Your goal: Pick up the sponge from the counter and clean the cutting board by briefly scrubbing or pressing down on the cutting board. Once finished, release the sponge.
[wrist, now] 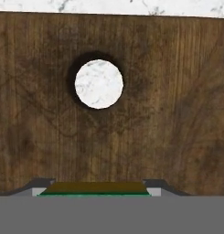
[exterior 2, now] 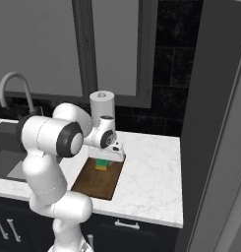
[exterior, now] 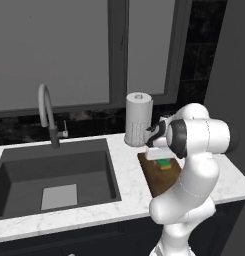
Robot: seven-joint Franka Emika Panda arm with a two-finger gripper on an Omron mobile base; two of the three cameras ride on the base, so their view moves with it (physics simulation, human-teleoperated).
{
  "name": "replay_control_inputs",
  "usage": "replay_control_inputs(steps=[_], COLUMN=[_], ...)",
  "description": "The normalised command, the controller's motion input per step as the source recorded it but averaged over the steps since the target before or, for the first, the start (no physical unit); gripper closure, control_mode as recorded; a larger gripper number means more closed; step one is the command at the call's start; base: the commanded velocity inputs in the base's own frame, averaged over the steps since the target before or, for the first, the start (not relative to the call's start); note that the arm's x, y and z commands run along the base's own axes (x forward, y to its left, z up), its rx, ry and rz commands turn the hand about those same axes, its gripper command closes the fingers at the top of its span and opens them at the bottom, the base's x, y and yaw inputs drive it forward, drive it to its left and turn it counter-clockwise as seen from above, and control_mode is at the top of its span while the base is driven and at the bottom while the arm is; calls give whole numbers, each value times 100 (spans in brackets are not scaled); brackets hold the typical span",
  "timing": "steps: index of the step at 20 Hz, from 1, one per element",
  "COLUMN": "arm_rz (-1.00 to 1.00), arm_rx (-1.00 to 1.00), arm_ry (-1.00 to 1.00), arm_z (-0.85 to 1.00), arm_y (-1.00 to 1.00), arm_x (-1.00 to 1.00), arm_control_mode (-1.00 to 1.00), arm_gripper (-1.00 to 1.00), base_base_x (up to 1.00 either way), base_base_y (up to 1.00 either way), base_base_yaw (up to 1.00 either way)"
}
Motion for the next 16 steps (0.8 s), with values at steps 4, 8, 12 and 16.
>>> replay_control_inputs(steps=[4,8,12,16], arm_rz=[0,1,0,0], arm_rx=[0,0,0,0], arm_ry=[-3,0,0,0], arm_z=[-46,23,28,4], arm_y=[2,-64,-99,-99], arm_x=[-1,-29,-39,-36], arm_control_mode=[-100,-100,-100,-100], arm_gripper=[100,100,100,100], base_base_x=[0,0,0,0], base_base_y=[0,0,0,0], base_base_yaw=[0,0,0,0])
